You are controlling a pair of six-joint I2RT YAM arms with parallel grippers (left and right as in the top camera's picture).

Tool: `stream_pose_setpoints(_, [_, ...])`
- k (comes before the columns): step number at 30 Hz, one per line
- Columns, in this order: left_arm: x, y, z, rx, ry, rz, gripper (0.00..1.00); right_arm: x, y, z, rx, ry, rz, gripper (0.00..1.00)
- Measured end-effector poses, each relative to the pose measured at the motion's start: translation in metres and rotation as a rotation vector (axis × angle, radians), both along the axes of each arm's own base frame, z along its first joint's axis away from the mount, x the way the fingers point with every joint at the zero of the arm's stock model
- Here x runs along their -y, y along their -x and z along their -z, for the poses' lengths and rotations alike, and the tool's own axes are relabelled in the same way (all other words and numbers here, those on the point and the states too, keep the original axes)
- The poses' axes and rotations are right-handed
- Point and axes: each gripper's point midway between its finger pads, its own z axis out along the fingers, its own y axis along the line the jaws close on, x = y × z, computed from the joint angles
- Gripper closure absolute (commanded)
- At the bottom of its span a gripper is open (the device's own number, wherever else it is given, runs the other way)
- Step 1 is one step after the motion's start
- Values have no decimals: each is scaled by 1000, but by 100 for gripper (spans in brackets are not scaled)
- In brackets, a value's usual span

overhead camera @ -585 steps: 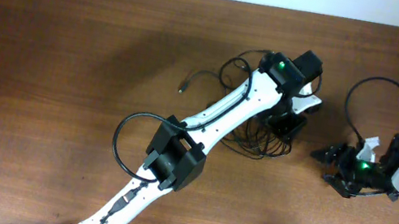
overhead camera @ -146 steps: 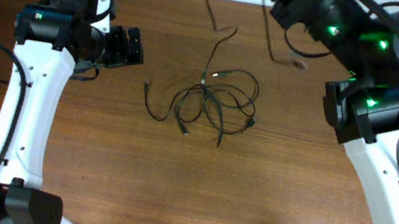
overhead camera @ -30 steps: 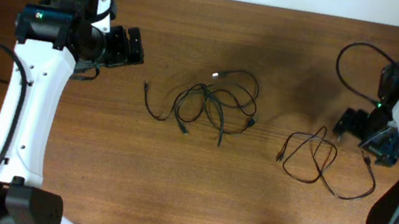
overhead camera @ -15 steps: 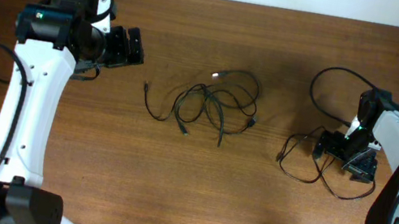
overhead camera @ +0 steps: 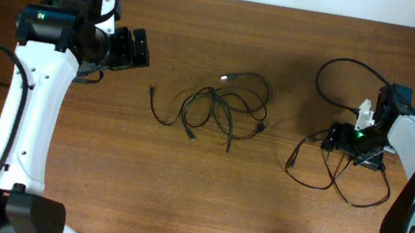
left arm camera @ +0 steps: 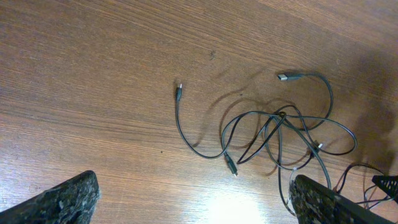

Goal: Untangle cables
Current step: 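Drag the separated cable toward the right edge with the right gripper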

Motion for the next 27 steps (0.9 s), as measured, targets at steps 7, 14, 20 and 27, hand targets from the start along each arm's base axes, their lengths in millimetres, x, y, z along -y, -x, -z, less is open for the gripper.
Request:
stream_pose_setpoints(7, [0, 0, 0, 0, 0, 0, 1, -1, 1, 0, 0, -5, -7, 37])
stream_pose_setpoints(14, [0, 0, 0, 0, 0, 0, 1, -2, 4, 9, 4, -4, -6, 37])
stream_pose_setpoints(20, [0, 0, 0, 0, 0, 0, 1, -1, -1, 12, 32, -1, -8, 96])
stream_pose_setpoints(27, [0, 0, 0, 0, 0, 0, 1, -13, 5, -7, -23, -74, -8, 96])
